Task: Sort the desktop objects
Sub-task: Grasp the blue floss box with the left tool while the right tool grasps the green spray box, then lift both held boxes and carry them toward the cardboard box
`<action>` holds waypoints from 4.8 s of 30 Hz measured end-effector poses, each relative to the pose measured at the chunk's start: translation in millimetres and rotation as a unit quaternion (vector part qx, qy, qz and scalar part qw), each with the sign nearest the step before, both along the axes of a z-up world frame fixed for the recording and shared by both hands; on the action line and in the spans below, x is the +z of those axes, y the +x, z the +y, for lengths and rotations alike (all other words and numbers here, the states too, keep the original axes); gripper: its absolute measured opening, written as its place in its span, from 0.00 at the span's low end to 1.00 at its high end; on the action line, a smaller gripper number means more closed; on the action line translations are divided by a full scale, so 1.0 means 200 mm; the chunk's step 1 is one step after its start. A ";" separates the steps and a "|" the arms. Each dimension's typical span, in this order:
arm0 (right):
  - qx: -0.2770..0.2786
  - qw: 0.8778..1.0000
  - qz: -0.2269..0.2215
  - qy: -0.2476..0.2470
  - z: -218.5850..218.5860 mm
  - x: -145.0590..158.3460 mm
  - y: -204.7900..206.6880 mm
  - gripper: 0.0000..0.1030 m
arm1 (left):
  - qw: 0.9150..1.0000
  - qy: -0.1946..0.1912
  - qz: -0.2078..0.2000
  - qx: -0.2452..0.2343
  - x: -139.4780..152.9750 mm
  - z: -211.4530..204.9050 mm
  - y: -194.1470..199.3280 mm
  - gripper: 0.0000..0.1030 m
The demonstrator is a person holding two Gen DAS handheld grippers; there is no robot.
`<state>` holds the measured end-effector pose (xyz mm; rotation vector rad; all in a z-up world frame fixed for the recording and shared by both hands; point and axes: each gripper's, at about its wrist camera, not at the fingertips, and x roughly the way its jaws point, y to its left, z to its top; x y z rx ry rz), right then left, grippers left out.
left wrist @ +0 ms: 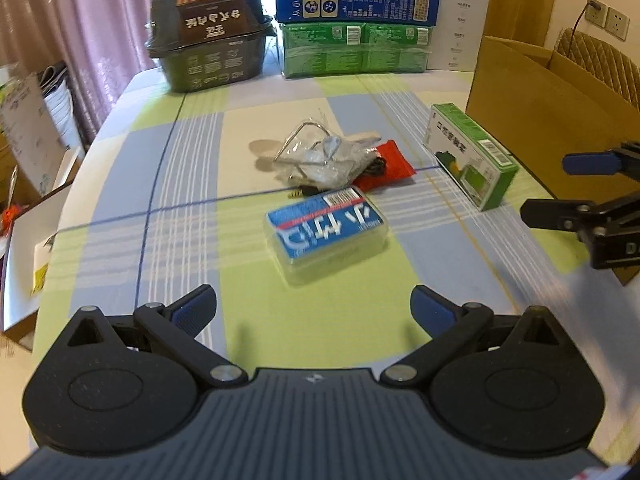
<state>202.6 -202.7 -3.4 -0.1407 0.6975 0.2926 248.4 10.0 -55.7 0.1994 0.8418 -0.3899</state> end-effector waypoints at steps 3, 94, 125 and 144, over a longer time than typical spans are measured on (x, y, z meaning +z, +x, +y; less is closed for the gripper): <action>-0.013 1.000 0.006 -0.009 0.00 -0.06 0.08 0.76 | 1.000 -0.007 0.001 0.000 -0.03 -0.01 0.09 0.98; -0.026 0.998 0.037 -0.039 -0.20 -0.21 -0.59 0.53 | 1.000 -0.016 0.000 0.017 -0.16 -0.32 -0.56 0.88; -0.022 0.999 0.033 -0.034 -0.20 -0.21 -0.48 0.58 | 1.000 -0.020 0.004 0.009 -0.16 -0.29 -0.61 0.82; -0.044 0.998 0.037 -0.008 -0.22 -0.15 -0.51 0.51 | 1.000 -0.021 -0.006 0.003 -0.10 -0.33 -0.65 0.82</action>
